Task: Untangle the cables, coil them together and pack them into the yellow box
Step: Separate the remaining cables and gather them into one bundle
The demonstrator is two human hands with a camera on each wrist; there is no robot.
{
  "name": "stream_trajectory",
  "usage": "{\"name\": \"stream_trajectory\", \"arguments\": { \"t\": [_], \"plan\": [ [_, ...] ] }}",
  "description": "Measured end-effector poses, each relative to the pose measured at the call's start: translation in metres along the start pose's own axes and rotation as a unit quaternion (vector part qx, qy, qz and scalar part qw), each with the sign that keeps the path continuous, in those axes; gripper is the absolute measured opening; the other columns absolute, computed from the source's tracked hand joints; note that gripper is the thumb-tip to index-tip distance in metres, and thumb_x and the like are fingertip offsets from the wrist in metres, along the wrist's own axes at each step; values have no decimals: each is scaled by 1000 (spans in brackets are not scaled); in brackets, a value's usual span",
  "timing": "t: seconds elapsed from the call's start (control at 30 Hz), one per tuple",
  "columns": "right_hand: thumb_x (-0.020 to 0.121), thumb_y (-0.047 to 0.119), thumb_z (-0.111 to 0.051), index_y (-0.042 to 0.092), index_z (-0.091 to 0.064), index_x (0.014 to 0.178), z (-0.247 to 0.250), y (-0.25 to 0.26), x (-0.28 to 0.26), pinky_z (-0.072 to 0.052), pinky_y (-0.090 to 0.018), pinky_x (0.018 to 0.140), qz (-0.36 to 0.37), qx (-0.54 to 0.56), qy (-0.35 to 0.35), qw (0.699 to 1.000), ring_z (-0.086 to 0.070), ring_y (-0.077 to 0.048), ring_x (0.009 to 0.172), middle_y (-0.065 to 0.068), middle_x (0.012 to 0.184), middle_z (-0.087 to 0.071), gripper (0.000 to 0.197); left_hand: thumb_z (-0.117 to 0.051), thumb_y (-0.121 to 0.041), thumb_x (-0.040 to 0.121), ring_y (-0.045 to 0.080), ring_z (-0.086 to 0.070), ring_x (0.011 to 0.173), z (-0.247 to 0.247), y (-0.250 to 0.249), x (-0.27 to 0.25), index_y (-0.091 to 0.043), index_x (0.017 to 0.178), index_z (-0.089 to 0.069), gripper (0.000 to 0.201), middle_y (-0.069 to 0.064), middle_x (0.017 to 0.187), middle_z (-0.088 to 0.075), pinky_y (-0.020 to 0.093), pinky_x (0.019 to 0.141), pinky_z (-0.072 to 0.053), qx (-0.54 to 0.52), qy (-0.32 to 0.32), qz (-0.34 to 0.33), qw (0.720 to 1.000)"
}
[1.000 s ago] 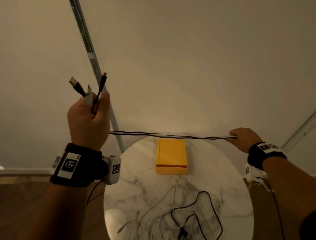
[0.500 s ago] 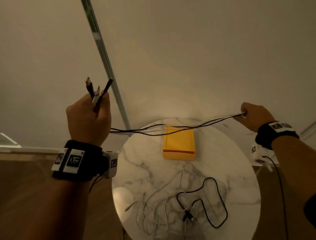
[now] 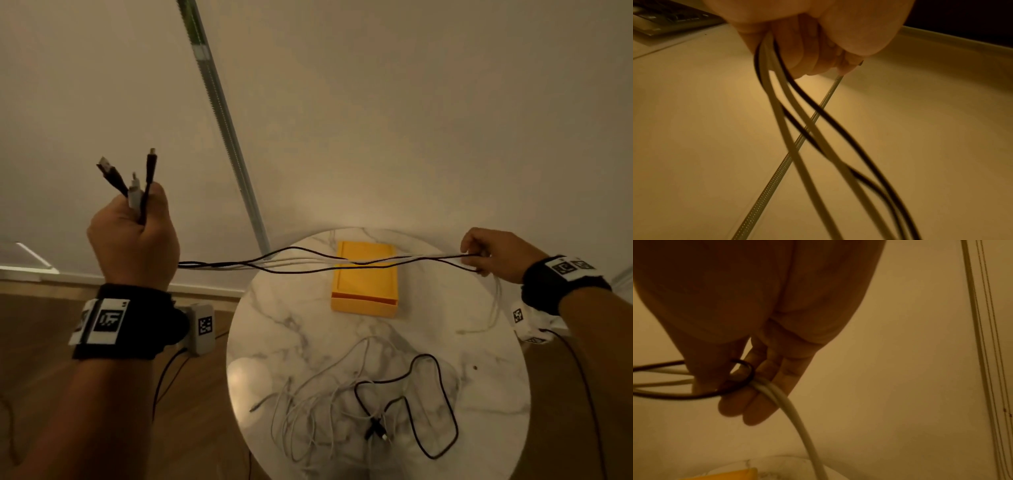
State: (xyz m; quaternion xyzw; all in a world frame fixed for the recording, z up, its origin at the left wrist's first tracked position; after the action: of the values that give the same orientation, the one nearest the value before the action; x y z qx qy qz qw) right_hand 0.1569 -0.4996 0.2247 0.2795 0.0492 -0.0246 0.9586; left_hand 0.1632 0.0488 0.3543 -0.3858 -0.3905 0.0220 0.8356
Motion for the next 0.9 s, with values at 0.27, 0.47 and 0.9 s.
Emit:
{"name": "stream_trajectory", "arguments": {
  "t": [0.27,0.47,0.9],
  "plan": [
    [97,19,-67,12,-72,87,-12,-18,-8,-60,-41,84,-59,102,15,993,-75,-11,81,1,81,-79,13,-47,-43,104,13,-46,50,-8,3,2,-2,64,-50,58,15,56,-46,28,48,-25,22,-10,-5,1000],
    [95,10,-52,5,-57,78,-15,-23,-17,-55,-56,91,-248,551,-20,797,-69,-35,86,-17,76,-66,19,-47,-36,105,30,-41,50,-13,-2,-2,-2,64,-49,54,15,55,-44,36,50,-23,44,1,-21,999],
    [103,24,-53,21,-40,70,8,-13,-5,-22,-21,34,-219,599,-92,764,-22,-9,40,6,52,-27,36,-54,-47,98,23,-34,51,-22,7,-5,-19,58,-49,49,6,57,-36,42,51,-31,-151,17,150,977]
  ]
}}
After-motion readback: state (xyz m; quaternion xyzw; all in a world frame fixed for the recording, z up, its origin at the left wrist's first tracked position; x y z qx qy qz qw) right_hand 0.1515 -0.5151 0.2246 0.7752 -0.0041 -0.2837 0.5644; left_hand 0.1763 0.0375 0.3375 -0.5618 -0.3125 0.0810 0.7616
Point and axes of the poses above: each hand's wrist, its own x-axis towards the middle knuckle, its own z-axis out of the back of the hand, y = z × x, the point moved 2 cm from there along x, towards the middle knuckle
